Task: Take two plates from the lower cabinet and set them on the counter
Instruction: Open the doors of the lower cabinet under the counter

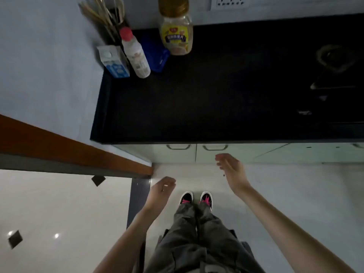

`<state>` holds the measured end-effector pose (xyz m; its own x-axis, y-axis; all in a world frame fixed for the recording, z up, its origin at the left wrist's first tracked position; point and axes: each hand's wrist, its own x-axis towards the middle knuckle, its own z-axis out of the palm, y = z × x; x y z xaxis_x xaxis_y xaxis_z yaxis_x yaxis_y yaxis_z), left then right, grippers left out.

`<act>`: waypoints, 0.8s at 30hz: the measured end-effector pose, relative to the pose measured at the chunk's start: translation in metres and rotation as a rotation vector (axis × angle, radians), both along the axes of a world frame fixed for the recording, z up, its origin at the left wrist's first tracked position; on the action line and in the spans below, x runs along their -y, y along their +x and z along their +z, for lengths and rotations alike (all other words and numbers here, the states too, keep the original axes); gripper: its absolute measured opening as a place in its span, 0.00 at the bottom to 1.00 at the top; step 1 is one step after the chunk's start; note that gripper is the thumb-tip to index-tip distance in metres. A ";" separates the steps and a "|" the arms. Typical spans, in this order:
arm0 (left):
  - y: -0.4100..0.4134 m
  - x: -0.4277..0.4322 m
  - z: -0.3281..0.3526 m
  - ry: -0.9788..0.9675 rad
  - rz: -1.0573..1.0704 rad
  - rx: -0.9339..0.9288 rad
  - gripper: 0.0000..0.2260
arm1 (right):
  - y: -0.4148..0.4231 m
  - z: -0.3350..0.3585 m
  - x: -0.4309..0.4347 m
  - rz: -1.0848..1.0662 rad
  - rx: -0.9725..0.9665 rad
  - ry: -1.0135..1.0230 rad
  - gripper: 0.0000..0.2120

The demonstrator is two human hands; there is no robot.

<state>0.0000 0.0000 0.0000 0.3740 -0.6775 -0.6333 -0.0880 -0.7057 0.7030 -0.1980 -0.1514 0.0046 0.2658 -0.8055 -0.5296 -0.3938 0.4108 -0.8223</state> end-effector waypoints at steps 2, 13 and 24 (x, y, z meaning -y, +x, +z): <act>0.006 0.022 -0.016 -0.022 -0.131 0.188 0.06 | 0.013 -0.007 0.023 0.210 -0.140 -0.324 0.14; 0.022 0.124 -0.133 -0.195 -0.555 0.959 0.16 | 0.076 -0.078 0.128 1.143 -0.555 -1.088 0.30; 0.009 0.083 -0.148 -0.240 -0.428 0.857 0.16 | 0.075 -0.082 0.130 1.105 -0.500 -1.079 0.30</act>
